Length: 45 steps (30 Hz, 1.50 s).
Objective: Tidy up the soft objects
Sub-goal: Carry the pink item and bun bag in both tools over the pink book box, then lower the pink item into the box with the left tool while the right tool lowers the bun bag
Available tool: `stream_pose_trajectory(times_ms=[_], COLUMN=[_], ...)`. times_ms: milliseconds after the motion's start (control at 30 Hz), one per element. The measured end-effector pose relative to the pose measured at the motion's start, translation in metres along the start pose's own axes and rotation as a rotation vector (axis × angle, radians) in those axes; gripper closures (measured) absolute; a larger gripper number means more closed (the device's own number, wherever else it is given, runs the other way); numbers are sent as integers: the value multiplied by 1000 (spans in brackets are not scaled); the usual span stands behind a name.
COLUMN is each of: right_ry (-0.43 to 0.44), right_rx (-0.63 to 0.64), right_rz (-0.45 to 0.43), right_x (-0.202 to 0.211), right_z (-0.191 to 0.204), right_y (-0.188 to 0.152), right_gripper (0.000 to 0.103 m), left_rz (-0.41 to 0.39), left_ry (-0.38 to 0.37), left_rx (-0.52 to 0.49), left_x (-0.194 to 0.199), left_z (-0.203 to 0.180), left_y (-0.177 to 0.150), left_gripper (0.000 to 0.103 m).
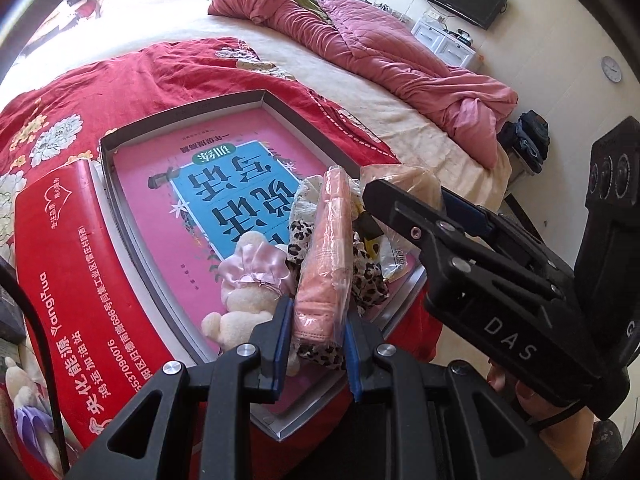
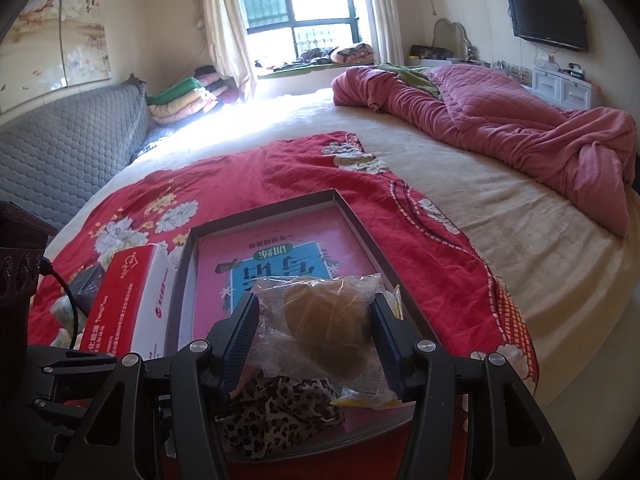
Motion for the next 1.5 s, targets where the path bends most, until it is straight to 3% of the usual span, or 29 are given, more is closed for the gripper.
stream_pose_trajectory(times_ms=[433,733,1033,1500], right_ry=[33,40,83,32], right_rx=[-69,-50,-87,-103], right_rz=[78,109,80,5], right_x=[-34,-57,-52,-30], right_z=[-15,-19,-24,-29], right_y=[3,2,2,3], right_gripper=[44,44,37,27], left_rz=[64,86,97,97], left_ry=[5,9,14,-9], left_rx=[3,-8,-11,-6], left_x=[-9,-16,-21,-19], left_z=[-1,-9,-10,-12], left_y=[8,8,9,7], left_gripper=[79,79,79,74])
Point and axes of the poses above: each gripper's, at about its wrist camera, not at the fingertips, and x roughly against the way its jaws point, z to its left, y to its top, the point moved 2 cm from there along -x, roughly the way its jaws point, and after that the axes turned 14 degrees about y, right-handed, at the moved point
